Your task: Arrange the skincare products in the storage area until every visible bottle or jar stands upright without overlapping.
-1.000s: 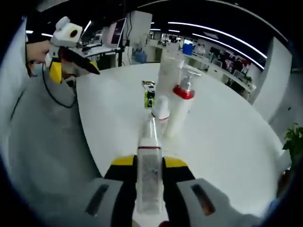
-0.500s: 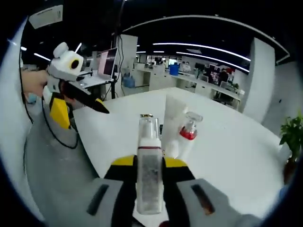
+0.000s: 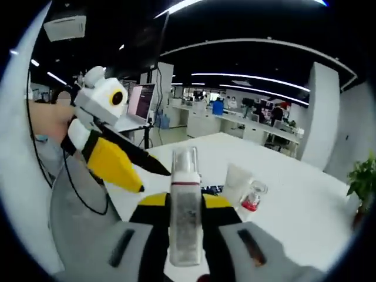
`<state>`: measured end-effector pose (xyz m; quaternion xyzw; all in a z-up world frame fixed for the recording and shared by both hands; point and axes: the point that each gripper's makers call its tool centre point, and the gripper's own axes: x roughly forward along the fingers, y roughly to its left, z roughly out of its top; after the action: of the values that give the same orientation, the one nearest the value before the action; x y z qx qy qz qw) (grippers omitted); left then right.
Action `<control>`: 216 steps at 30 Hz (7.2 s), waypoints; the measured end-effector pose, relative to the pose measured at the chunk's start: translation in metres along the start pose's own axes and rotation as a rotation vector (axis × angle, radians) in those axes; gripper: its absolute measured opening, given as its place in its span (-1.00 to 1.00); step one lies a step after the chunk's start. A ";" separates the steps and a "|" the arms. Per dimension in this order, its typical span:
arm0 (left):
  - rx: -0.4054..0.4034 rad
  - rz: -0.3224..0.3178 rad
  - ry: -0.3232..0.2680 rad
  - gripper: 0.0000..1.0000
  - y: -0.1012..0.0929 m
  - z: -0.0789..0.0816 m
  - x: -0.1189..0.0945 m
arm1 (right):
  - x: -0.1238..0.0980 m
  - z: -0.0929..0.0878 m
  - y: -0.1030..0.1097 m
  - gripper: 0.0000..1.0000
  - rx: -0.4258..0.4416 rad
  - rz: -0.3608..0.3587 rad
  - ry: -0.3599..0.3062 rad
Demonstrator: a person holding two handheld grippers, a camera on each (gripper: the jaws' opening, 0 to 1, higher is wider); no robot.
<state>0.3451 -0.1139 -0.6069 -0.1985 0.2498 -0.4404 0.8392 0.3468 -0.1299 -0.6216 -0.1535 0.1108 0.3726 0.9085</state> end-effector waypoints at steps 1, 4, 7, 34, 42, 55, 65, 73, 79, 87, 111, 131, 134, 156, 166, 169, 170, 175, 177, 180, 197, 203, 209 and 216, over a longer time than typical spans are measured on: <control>-0.011 -0.008 -0.009 0.37 -0.003 0.002 -0.001 | 0.000 0.001 0.000 -0.60 0.004 0.003 -0.007; -0.033 -0.018 -0.028 0.26 -0.007 0.006 -0.001 | 0.001 0.003 0.002 -0.60 0.012 0.016 -0.019; -0.057 -0.023 -0.044 0.18 -0.010 0.007 0.000 | 0.003 0.007 0.005 -0.60 0.005 0.030 -0.032; -0.074 0.016 -0.101 -0.64 0.002 0.010 0.004 | 0.014 0.022 0.020 -0.59 0.026 0.080 -0.058; -0.020 -0.118 -0.069 -0.66 -0.011 0.018 -0.007 | 0.008 0.037 0.030 -0.55 0.063 0.274 -0.133; 0.276 -0.426 0.023 -0.66 -0.067 0.035 -0.024 | -0.021 0.066 0.047 -0.51 0.278 0.627 -0.208; 0.401 -0.599 0.144 -0.66 -0.089 0.030 -0.035 | -0.034 0.071 0.066 -0.58 0.301 0.799 -0.196; 0.349 -0.416 0.095 -0.63 -0.057 0.041 -0.016 | -0.011 0.063 0.035 -0.60 0.248 0.547 -0.210; 0.224 -0.188 -0.022 -0.57 -0.031 0.057 0.001 | 0.008 0.059 0.011 -0.60 0.231 0.327 -0.205; 0.177 0.108 -0.110 -0.63 -0.005 0.056 0.007 | 0.027 0.044 -0.007 -0.59 0.152 0.071 -0.130; 0.272 0.028 -0.036 -0.67 -0.008 0.044 0.001 | 0.022 0.037 0.007 -0.56 0.133 0.147 -0.120; 0.610 -0.220 0.231 -0.67 -0.022 0.022 0.000 | 0.026 0.026 0.024 -0.53 0.027 0.265 -0.091; 0.657 -0.210 0.253 -0.67 -0.017 0.021 0.005 | 0.032 0.021 0.018 -0.53 0.032 0.213 -0.089; 0.756 -0.208 0.484 -0.67 0.045 -0.033 0.053 | 0.074 -0.063 0.000 -0.53 0.125 0.051 0.108; 0.748 -0.218 0.526 -0.67 0.073 -0.054 0.072 | 0.092 -0.105 -0.007 -0.53 0.151 0.011 0.210; 0.739 -0.220 0.533 -0.67 0.080 -0.058 0.075 | 0.096 -0.112 -0.008 -0.53 0.158 0.008 0.228; 0.738 -0.220 0.535 -0.67 0.082 -0.059 0.076 | 0.097 -0.113 -0.008 -0.53 0.158 0.007 0.231; 0.738 -0.223 0.535 -0.67 0.089 -0.063 0.081 | 0.101 -0.119 -0.010 -0.53 0.152 -0.005 0.249; 0.747 -0.221 0.536 -0.66 0.091 -0.064 0.083 | 0.103 -0.121 -0.011 -0.53 0.148 -0.008 0.255; 0.758 -0.222 0.541 -0.66 0.094 -0.067 0.086 | 0.105 -0.127 -0.012 -0.53 0.142 -0.012 0.271; 0.787 -0.248 0.568 -0.66 0.100 -0.082 0.092 | 0.107 -0.146 -0.011 -0.52 0.138 -0.010 0.314; 0.792 -0.255 0.584 -0.66 0.102 -0.089 0.093 | 0.107 -0.152 -0.008 -0.52 0.117 -0.008 0.345; 0.793 -0.258 0.577 -0.66 0.103 -0.088 0.093 | 0.107 -0.152 -0.009 -0.53 0.125 -0.013 0.342; 0.816 -0.252 0.603 -0.65 0.106 -0.090 0.091 | 0.106 -0.153 -0.008 -0.53 0.113 -0.011 0.351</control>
<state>0.4039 -0.1439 -0.7588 0.2520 0.2626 -0.6370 0.6795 0.4132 -0.1224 -0.7952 -0.1654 0.2876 0.3283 0.8844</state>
